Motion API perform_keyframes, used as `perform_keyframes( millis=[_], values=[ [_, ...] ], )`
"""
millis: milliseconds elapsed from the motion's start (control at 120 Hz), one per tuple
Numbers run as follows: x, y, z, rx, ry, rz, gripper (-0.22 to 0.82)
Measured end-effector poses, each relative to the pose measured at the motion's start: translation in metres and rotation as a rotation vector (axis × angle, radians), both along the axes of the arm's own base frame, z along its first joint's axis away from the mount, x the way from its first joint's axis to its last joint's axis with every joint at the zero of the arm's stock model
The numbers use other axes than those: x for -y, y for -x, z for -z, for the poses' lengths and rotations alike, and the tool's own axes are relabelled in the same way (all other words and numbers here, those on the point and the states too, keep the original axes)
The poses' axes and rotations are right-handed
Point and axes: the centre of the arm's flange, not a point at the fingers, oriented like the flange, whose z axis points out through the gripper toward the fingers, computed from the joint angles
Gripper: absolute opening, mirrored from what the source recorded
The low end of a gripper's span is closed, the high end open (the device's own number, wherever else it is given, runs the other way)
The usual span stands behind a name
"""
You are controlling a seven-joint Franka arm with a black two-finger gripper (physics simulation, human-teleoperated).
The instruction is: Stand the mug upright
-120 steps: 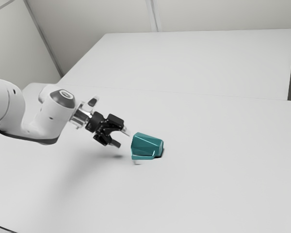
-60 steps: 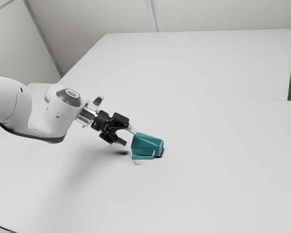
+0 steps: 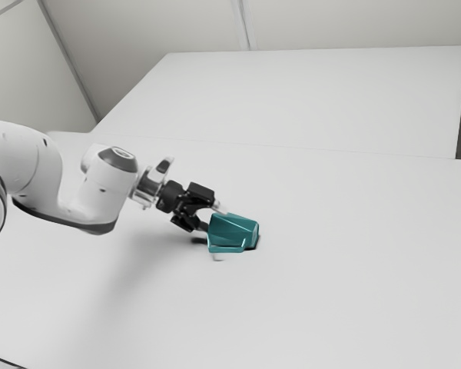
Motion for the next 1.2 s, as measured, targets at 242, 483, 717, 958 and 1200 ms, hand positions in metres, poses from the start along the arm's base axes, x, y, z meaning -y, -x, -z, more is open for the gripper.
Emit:
perform_keyframes(
  millis=[242, 483, 717, 958, 1200],
  values=[
    [0.005, -0.001, 0.004, 0.02, 0.009, 0.008, 0.48],
    [0.004, 0.0, 0.01, 0.028, 0.005, 0.013, 0.29],
    [0.003, 0.0, 0.011, 0.038, 0.0, 0.017, 0.15],
    [0.004, -0.001, 0.009, 0.052, -0.005, 0.021, 0.04],
    [0.009, -0.006, 0.001, 0.072, -0.006, 0.03, -0.02]
  ],
)
